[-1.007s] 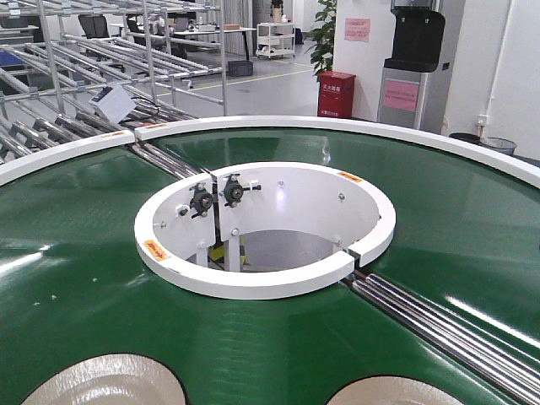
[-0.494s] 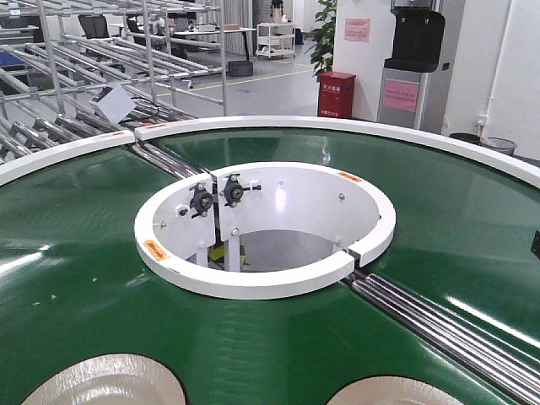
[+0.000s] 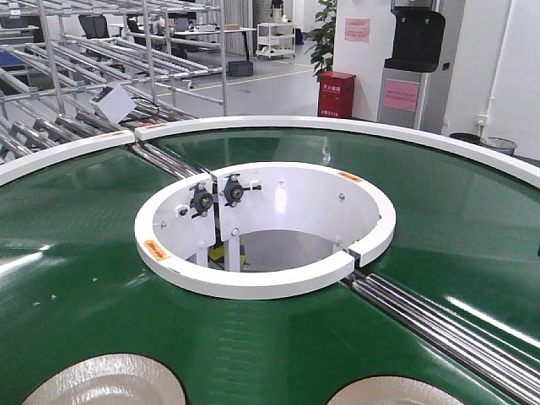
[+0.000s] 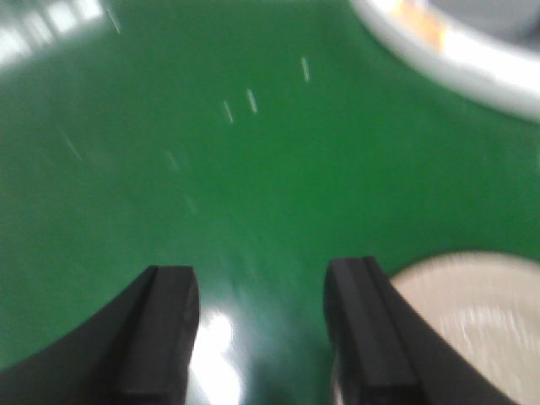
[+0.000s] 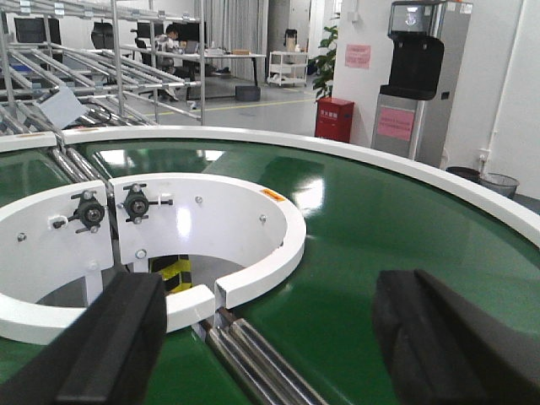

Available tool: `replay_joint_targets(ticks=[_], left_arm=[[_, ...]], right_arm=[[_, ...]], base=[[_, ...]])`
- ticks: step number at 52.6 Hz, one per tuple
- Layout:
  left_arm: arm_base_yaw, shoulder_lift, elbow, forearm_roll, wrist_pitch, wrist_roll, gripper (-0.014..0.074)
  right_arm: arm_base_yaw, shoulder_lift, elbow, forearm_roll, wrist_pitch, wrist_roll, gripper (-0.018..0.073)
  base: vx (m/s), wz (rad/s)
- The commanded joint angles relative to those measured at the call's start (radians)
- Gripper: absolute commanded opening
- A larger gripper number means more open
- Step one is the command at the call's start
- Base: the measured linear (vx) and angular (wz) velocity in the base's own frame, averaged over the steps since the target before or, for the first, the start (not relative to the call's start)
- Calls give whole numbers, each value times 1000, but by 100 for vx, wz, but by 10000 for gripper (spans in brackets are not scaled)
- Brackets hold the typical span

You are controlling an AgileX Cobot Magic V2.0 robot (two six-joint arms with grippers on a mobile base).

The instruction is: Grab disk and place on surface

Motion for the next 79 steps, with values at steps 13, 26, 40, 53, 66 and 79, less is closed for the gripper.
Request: replay_joint_targets(ticks=[13, 26, 40, 53, 66, 79], left_arm=[[71, 279, -34, -547, 261, 570, 426], [71, 365, -34, -539, 266, 619, 426], [71, 381, -34, -438, 218, 590, 426], [66, 478, -34, -593, 355, 702, 426], [15, 593, -34, -808, 535, 826, 191], [19, 526, -35, -895, 535, 808, -9]], right_arm=[[84, 7, -37, -11, 6, -6, 547], [84, 9, -37, -36, 25, -7, 547], [84, 9, -37, -36, 24, -11, 547], [84, 9, -37, -36, 24, -11, 547], [84, 9, -37, -36, 24, -11, 547], [84, 9, -37, -36, 25, -11, 547]], base=[[0, 0], [0, 0], [0, 0], [0, 0], [0, 0], [0, 0]])
